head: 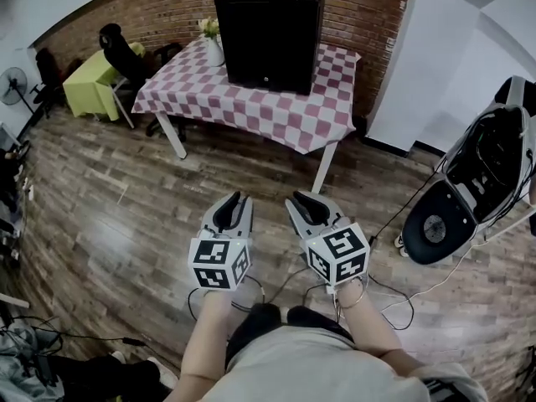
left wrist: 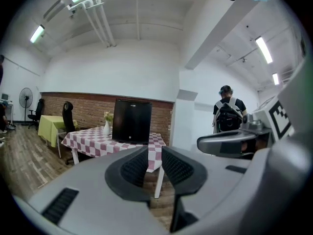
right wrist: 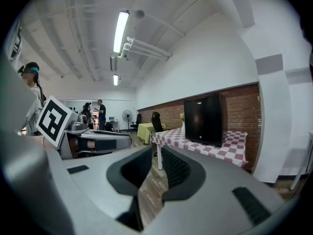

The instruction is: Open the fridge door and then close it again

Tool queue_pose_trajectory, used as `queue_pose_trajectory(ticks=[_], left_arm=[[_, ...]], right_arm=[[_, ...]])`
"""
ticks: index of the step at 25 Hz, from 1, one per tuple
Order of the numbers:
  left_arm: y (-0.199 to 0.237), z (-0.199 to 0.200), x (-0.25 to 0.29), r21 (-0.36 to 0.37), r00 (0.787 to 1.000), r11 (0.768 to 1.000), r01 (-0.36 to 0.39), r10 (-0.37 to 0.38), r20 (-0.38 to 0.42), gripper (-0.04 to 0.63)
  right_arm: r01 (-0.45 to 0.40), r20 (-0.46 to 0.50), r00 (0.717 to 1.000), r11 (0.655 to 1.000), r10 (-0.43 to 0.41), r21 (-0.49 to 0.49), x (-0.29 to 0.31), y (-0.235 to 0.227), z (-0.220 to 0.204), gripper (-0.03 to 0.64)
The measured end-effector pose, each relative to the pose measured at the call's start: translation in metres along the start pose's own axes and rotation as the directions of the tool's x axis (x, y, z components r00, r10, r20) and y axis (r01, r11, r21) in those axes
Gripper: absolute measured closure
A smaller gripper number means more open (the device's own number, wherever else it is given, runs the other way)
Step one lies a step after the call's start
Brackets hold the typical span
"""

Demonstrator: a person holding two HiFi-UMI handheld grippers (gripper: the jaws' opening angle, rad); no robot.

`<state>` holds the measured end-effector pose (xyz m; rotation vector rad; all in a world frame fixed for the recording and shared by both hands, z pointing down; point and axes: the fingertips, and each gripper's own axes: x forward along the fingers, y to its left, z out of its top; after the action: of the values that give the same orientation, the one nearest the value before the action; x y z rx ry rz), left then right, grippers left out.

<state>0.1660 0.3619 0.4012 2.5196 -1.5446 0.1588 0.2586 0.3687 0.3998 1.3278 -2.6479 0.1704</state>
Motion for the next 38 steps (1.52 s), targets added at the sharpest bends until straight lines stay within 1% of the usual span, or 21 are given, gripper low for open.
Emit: queue_pose_trajectory(ticks=[1,3,5,9,13,17,20,27,30,34,38], left_arm=[[0.0,0.0,0.001,-0.002,1.0,1.0,-0.005,0.005,0.0,0.529],[0.001,-0.001,0.002,-0.003,1.0,1.0,-0.014,0.014,-0.003,0.509],[0.004,-0.001,0.004,-0.004,1.0,1.0,-0.02,0.02,-0.006,0.488],[0.014,-0.002,0.011,0.002,1.0,1.0,-0.02,0.02,-0.02,0.485],[0.038,-0.002,0.024,0.015,0.999,1.0,-0.022,0.022,-0.024,0.485],[0.076,0.001,0.047,0.017,1.0,1.0,-0.009,0.01,-0.029,0.485],[0.114,0.007,0.062,0.016,1.0,1.0,0.007,-0.007,-0.03,0.485],[0.215,0.043,0.103,0.038,0.998,0.998,0.057,-0.057,-0.015,0.485],[0.254,0.053,0.119,0.041,0.996,0.996,0.085,-0.084,-0.013,0.485],[0.293,0.059,0.137,0.029,0.994,0.994,0.11,-0.109,-0.016,0.485],[0.318,0.059,0.157,0.022,0.992,0.992,0.124,-0.124,-0.021,0.485]], right_arm=[[-0.002,0.005,1.0,1.0,0.002,0.001,0.001,-0.002,0.001,0.546],[-0.006,0.011,1.0,1.0,0.006,0.003,0.003,-0.004,0.002,0.509],[-0.009,0.018,1.0,1.0,0.009,0.006,0.008,-0.006,0.004,0.491],[-0.011,0.019,1.0,1.0,0.011,0.011,0.023,-0.009,0.005,0.469],[-0.005,0.013,1.0,1.0,0.005,0.008,0.049,-0.013,0.005,0.465],[-0.001,-0.008,1.0,1.0,0.001,-0.003,0.097,-0.014,0.009,0.465],[0.016,-0.007,1.0,1.0,-0.016,-0.008,0.14,-0.009,0.018,0.46],[0.082,0.012,0.997,0.997,-0.083,0.011,0.239,-0.005,0.05,0.457],[0.105,0.012,0.994,0.994,-0.105,0.021,0.278,0.001,0.058,0.457],[0.124,-0.004,0.992,0.992,-0.124,0.013,0.316,0.004,0.065,0.456],[0.141,-0.031,0.99,0.99,-0.14,0.009,0.346,-0.002,0.064,0.456]])
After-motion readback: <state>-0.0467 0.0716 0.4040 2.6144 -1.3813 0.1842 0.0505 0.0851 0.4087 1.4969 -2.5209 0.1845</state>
